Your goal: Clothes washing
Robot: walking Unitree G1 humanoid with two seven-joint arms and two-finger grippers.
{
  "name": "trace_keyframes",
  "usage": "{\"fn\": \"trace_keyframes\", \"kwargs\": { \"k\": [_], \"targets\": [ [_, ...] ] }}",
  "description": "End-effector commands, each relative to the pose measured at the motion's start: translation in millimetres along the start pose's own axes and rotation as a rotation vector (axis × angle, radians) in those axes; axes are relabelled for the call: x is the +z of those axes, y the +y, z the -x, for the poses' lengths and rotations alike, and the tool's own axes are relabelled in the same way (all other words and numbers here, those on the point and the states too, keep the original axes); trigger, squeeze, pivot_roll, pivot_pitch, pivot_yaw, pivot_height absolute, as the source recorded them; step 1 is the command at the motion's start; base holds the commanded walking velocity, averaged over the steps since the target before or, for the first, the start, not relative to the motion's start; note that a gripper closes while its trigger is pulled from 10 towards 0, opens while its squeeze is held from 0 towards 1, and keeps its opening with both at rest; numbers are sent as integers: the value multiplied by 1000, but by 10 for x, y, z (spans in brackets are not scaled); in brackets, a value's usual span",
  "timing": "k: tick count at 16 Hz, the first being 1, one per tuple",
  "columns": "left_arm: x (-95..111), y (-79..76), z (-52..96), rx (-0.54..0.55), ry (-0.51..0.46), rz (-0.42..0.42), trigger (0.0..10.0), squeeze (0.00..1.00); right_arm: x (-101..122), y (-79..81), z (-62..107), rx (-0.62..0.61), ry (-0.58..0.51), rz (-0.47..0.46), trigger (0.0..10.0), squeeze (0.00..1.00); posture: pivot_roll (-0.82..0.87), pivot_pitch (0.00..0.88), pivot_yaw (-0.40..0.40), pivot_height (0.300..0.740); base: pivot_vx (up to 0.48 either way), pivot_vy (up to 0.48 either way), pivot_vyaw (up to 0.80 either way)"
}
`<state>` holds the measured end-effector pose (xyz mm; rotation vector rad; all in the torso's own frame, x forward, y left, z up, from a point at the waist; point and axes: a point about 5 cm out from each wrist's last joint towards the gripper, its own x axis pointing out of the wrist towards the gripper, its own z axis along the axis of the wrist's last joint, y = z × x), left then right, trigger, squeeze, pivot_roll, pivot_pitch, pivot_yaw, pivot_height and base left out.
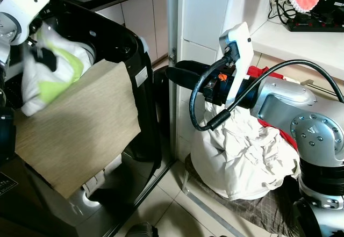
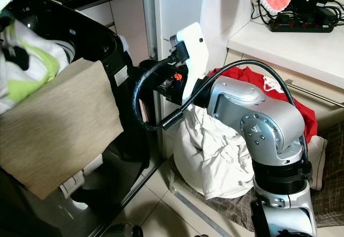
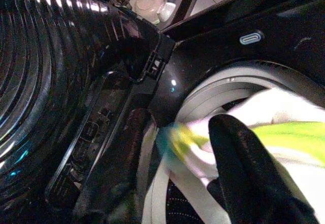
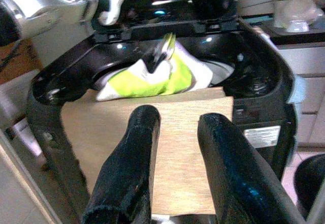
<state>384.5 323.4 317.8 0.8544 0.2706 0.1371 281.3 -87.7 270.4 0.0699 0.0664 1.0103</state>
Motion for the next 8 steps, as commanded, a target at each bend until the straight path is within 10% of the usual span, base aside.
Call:
{"fn": "trace_keyframes", "kwargs": {
  "k": [1,3,4,5,6,8],
  "targets": [
    [5,96,32,21,7,13,10000,1000,6,-54,2,-50,-2,-5,10000,0,-6,0,69,740,0,0,0],
    [84,191,54,130,-53,-24,10000,945,21,-188,9,-155,-26,-27,10000,0,-5,0,69,740,0,0,0],
    [147,197,58,137,-103,8,10000,184,25,-229,17,-181,-33,-37,10000,0,-5,0,69,740,0,0,0],
    [196,181,55,119,-142,74,10000,184,30,-256,25,-199,-40,-38,10000,0,-3,0,74,740,0,0,0],
    [521,-116,18,-117,-381,331,10000,0,-63,-566,108,-435,-25,-3,10000,0,0,0,74,740,0,0,0],
    [663,-415,-2,-284,-492,440,10000,0,-206,-779,184,-580,22,30,10000,0,-4,0,76,740,0,0,0]
  ]
}}
